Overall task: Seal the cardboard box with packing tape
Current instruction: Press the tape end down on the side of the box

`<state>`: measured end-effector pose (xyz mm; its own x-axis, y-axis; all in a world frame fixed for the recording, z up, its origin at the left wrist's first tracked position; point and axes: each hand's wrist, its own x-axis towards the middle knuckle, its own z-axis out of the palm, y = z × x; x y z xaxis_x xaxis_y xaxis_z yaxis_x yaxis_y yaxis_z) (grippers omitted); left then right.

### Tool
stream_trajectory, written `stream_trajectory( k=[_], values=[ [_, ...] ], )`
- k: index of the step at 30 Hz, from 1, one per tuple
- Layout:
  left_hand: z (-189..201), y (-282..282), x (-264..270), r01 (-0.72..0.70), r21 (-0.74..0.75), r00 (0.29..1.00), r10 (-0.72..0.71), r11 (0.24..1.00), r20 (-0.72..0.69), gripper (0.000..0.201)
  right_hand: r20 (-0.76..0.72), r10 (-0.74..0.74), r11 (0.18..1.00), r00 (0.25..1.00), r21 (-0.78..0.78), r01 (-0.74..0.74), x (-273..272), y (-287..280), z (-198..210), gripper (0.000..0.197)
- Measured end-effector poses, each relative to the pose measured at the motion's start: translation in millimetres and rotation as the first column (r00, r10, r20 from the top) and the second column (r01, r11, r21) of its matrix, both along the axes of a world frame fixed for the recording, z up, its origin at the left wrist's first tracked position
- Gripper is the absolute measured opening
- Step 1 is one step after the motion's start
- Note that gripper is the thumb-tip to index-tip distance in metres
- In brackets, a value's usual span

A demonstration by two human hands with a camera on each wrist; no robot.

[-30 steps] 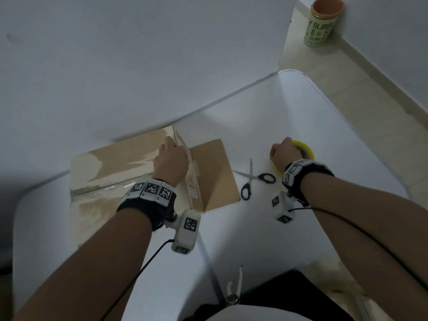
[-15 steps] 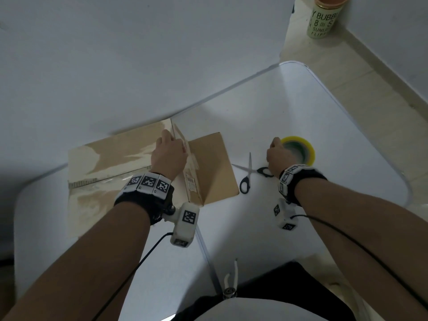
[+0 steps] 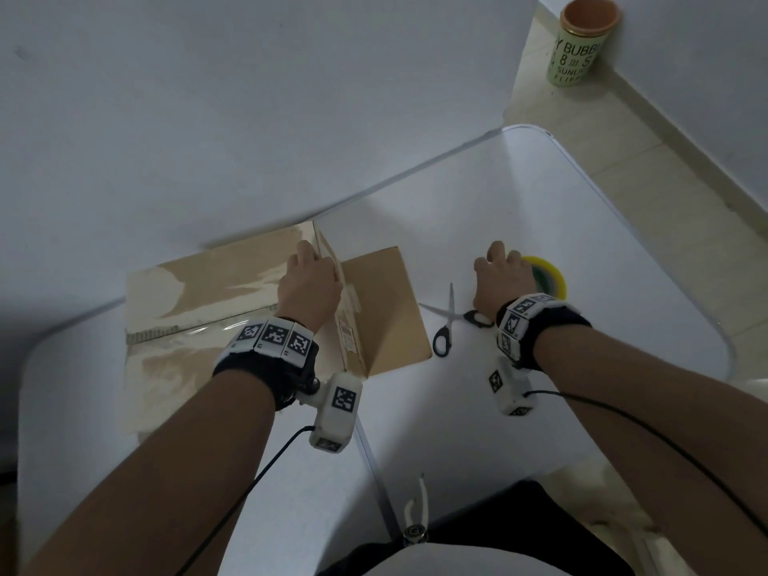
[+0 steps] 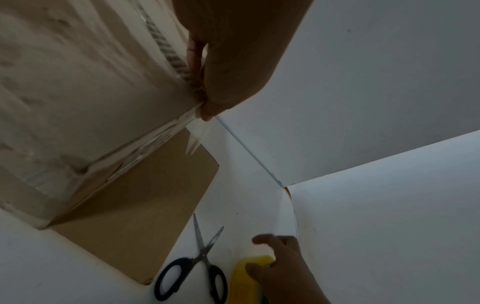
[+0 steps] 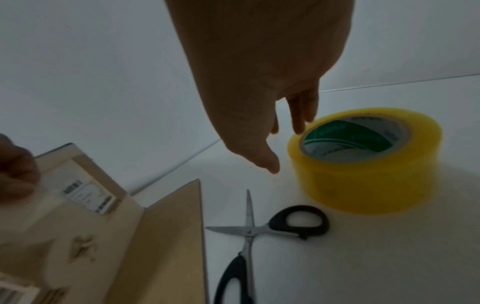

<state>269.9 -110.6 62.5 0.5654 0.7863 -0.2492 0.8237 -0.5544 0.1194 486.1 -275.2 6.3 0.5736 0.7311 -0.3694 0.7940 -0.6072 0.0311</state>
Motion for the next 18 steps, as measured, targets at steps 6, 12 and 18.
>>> stream_trajectory(
  k=[6, 12, 18],
  values=[
    [0.5, -0.8, -0.7, -0.001, -0.008, 1.0, 0.001, 1.0, 0.011, 0.019, -0.747, -0.136, 0.886, 0.651, 0.202, 0.417, -55.3, 51.0, 15.2, 0.05],
    [0.6, -1.0, -2.2, 0.031, 0.037, 0.999, -0.031, 0.999, 0.007, 0.022, -0.972, -0.1, 0.735, -0.212, -0.216, 0.643, -115.6, 71.4, 10.7, 0.037],
    [-2.5, 1.1, -4.2, 0.045, 0.045, 0.998, -0.047, 0.998, 0.039, 0.021, -0.979, 0.034, 0.693, -0.202, -0.122, 0.71, -120.3, 72.8, -0.2, 0.01]
  ],
)
